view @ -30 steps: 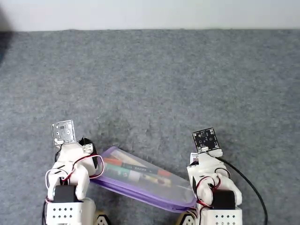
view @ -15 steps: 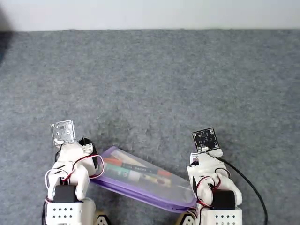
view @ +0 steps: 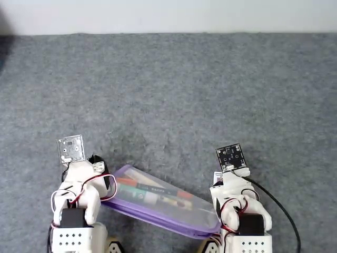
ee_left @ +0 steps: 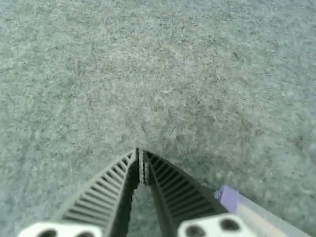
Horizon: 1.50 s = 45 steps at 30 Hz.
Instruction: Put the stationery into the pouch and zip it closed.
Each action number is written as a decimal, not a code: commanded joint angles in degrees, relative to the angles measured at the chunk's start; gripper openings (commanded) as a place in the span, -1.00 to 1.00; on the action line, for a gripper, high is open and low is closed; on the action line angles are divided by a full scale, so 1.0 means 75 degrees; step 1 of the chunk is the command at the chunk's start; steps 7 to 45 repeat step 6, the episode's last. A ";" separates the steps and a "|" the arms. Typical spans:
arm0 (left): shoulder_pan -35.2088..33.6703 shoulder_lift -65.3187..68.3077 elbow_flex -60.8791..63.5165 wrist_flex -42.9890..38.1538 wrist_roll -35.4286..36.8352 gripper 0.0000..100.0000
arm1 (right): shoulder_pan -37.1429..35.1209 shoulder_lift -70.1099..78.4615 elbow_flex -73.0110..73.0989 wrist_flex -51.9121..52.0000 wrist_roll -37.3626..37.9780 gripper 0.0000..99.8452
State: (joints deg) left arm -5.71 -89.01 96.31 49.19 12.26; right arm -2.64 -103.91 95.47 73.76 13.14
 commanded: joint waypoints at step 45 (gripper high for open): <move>0.0012 0.0023 0.0064 0.0012 0.0012 -0.97 | -0.0076 0.0053 0.0129 0.0111 0.0059 -0.98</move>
